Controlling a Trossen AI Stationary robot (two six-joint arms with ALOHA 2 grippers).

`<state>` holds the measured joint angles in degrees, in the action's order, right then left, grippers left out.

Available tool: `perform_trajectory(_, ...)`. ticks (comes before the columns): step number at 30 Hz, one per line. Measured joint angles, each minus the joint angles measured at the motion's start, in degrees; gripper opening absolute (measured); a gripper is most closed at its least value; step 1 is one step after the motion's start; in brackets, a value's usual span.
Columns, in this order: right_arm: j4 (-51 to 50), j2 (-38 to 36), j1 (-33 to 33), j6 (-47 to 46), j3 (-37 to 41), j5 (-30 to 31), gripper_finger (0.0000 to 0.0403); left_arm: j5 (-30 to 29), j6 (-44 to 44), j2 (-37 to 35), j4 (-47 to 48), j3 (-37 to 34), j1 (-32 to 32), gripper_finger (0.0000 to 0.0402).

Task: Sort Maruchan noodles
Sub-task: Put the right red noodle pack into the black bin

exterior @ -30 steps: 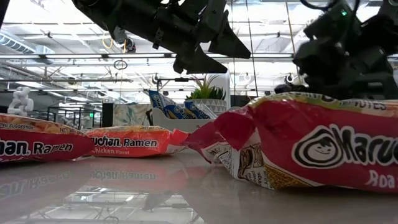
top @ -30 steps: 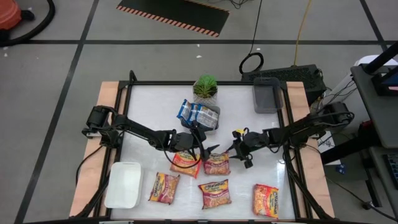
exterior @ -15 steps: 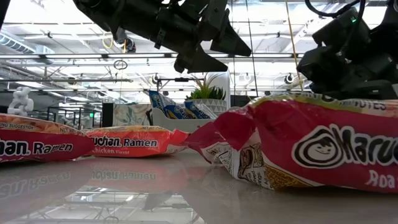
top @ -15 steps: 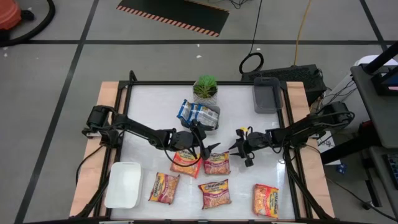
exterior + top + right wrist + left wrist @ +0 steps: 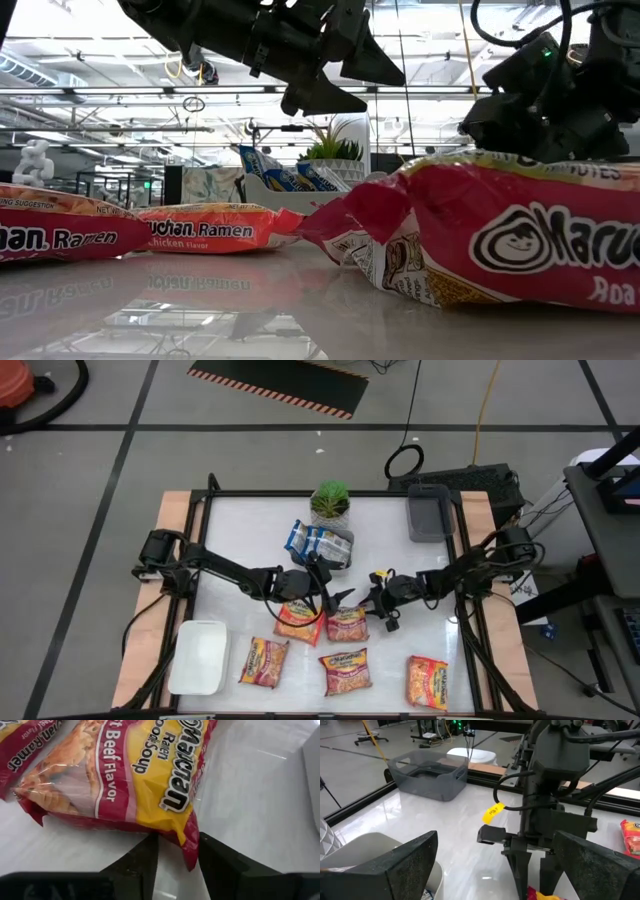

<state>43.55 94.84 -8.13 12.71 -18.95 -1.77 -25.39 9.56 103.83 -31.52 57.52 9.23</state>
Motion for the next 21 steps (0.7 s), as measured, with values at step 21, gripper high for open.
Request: perform_trajectory(21, -3.8, -13.2, -0.7, 9.9, 0.1, 6.9, 0.0001, 12.4, 7.2, 0.0, 9.0, 0.0, -2.5, 0.0399)
